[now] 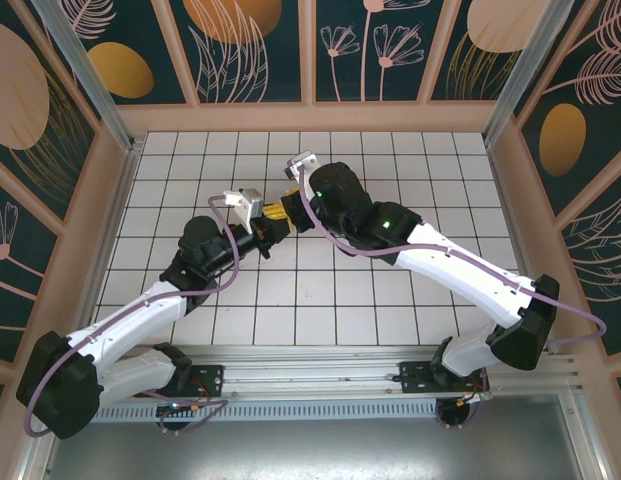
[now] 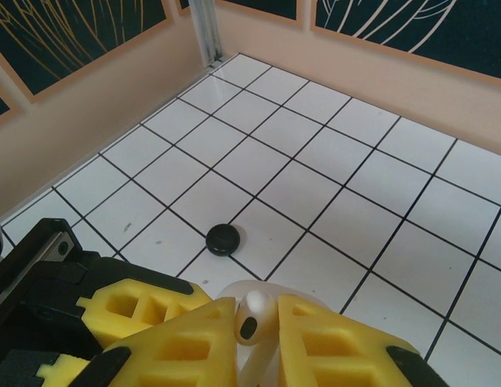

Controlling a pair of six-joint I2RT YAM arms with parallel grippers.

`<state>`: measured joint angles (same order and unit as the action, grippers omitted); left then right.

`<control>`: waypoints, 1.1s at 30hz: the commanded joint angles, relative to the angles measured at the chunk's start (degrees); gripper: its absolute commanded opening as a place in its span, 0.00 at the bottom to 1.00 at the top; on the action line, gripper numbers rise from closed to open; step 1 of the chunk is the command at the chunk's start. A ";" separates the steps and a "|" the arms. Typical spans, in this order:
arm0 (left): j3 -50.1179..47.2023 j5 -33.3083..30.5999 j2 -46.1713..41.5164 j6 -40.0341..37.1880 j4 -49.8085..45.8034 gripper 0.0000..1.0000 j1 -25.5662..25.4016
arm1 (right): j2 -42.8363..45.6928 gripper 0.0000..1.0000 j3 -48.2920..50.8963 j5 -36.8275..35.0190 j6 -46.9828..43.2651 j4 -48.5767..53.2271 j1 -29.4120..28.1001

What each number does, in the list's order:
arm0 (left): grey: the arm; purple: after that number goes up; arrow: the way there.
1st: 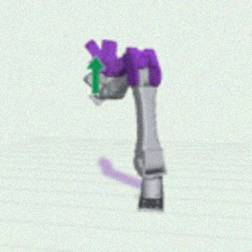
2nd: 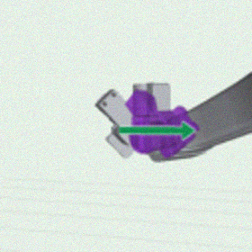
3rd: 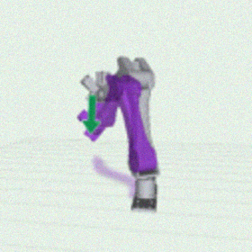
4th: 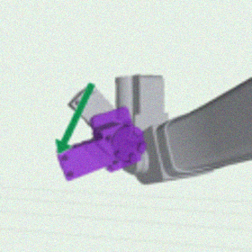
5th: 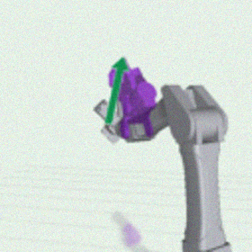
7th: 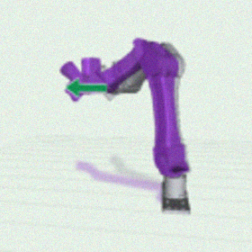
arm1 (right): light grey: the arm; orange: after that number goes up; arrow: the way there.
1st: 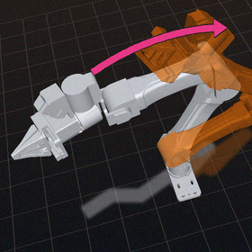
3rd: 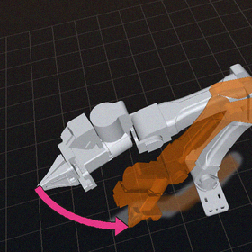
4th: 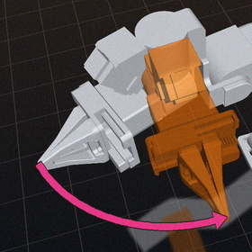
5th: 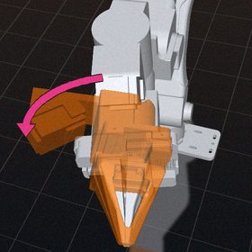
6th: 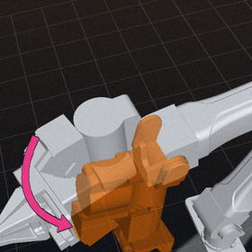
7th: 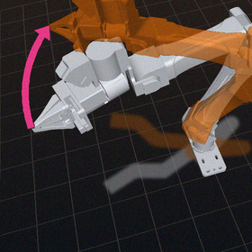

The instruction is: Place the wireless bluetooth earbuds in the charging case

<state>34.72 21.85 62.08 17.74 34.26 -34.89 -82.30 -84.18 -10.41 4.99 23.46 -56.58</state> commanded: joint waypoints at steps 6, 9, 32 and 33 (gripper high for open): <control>2.28 -0.05 -1.44 -0.30 3.71 0.00 -0.16 | -0.58 0.22 -1.63 1.54 1.84 4.49 -0.11; 2.36 -0.06 -1.35 -0.27 3.53 0.00 -0.17 | -0.57 0.23 -1.86 1.60 2.11 4.40 -0.07; 2.12 0.12 -0.92 -1.43 2.92 0.00 -0.17 | -0.75 0.37 -8.36 -0.11 4.41 5.13 0.23; 2.03 0.11 -1.01 -1.59 2.83 0.00 -0.09 | -0.74 0.37 -8.53 -0.01 4.47 5.17 0.24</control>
<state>35.48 21.89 61.98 17.63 34.50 -34.89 -82.65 -90.30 -10.41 8.34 27.75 -56.58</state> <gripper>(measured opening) 0.150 0.367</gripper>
